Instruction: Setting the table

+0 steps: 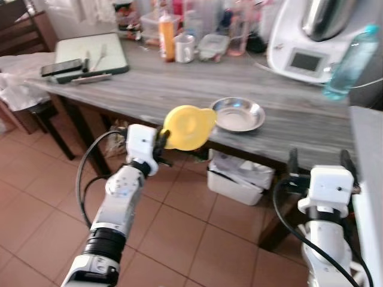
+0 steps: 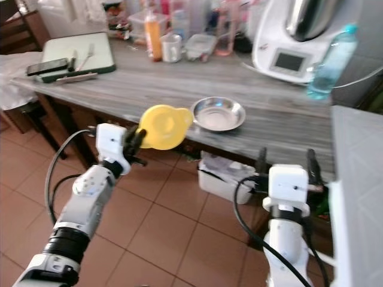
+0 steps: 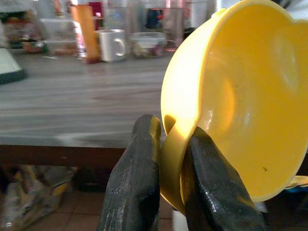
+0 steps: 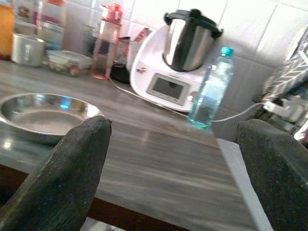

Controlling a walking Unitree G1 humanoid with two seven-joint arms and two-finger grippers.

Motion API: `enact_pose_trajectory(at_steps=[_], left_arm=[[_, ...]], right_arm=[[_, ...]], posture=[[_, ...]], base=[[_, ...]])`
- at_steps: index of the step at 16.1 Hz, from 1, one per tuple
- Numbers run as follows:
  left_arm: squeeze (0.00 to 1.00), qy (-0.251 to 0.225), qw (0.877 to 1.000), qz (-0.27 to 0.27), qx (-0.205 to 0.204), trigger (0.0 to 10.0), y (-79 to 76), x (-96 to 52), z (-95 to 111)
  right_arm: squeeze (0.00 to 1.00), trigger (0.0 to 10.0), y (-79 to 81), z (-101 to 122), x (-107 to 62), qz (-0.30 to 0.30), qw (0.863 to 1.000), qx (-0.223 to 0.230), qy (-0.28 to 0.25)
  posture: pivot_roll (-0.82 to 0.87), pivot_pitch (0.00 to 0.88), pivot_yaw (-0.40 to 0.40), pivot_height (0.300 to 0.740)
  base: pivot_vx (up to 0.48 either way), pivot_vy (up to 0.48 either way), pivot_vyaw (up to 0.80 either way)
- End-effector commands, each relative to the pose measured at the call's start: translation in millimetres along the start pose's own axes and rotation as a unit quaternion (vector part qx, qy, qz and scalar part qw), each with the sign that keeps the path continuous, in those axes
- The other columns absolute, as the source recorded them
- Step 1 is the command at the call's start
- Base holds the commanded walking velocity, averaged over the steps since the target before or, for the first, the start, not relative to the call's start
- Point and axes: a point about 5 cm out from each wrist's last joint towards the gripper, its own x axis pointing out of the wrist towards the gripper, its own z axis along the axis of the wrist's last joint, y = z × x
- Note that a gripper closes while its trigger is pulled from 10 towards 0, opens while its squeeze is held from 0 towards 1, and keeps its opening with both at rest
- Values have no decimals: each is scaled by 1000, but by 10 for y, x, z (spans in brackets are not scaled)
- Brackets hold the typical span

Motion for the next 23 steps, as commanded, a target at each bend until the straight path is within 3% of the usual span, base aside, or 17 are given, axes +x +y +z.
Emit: enact_pose_trajectory(at_steps=[1,12,14,17,19,22,23], left_arm=[[0,-10,1000,-13,7,10000,-42,53,78],[0,-8,1000,-15,7,10000,-72,65,58],[0,-12,1000,-22,10,10000,-117,37,37],[0,-17,1000,-7,24,10000,-29,-26,33],[0,3,997,28,65,10000,279,-314,-93],[0,30,996,56,68,10000,407,-528,-219],[0,40,995,62,73,10000,424,-669,-268]], right_arm=[[0,10000,-58,22,-9,-12,1000,-5,-4],[0,10000,-107,55,3,-26,999,-16,-11],[0,10000,-155,58,-2,-29,999,-22,-11],[0,10000,-205,59,-7,-33,999,-28,-11],[0,10000,-247,46,-61,-31,999,-36,-4],[0,10000,-259,21,-69,-25,999,-45,1],[0,10000,-246,19,-52,-22,999,-44,1]], posture=[[156,94,34,740],[138,93,47,740],[131,88,39,740],[127,84,28,740],[136,87,10,740],[155,88,-2,740],[158,88,-4,740]], base=[[0,368,0],[0,375,0],[0,0,0],[0,0,0],[0,0,0],[0,0,0],[0,0,0]])
